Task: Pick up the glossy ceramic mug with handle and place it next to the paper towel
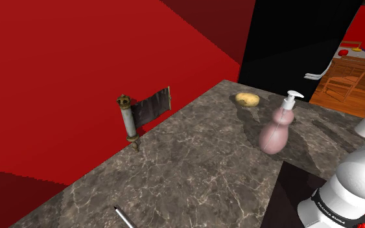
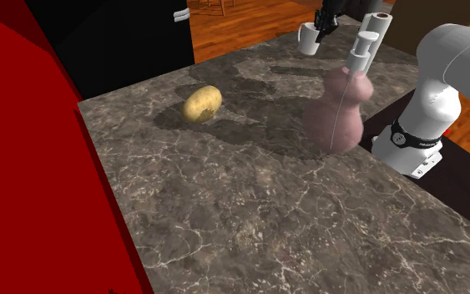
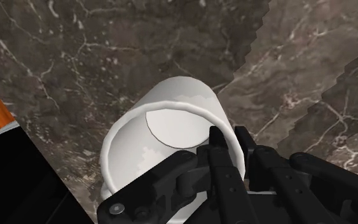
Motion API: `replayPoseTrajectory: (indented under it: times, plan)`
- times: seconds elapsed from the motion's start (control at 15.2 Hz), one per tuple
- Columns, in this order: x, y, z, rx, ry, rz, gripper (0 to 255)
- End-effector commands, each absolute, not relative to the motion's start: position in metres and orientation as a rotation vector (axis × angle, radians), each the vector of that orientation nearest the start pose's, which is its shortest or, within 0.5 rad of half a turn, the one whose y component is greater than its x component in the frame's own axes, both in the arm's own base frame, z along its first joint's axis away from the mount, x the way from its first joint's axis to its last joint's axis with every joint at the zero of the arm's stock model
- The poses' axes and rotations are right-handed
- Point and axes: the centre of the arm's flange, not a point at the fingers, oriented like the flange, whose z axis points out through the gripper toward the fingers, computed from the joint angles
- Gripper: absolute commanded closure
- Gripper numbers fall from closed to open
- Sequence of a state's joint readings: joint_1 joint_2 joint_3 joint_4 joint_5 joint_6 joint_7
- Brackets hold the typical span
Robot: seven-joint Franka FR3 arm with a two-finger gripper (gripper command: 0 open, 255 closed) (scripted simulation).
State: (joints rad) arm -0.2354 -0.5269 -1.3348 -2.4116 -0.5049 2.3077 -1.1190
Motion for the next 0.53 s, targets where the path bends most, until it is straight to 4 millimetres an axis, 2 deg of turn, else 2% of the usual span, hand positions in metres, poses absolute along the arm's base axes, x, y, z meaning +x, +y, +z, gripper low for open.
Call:
replayPoseTrajectory:
  times: [0.0, 0.33, 0.4, 0.46]
  plan:
    - [-0.0088, -0.4788, 0.3583, -3.208, 0.164, -0.241, 255]
    - [-0.0088, -0.4788, 0.3583, -3.208, 0.164, -0.241, 255]
    - [-0.0088, -0.4788, 0.3583, -3.208, 0.164, -0.241, 0]
    - [-0.0088, -0.4789, 0.3583, -3.208, 0.164, -0.241, 0]
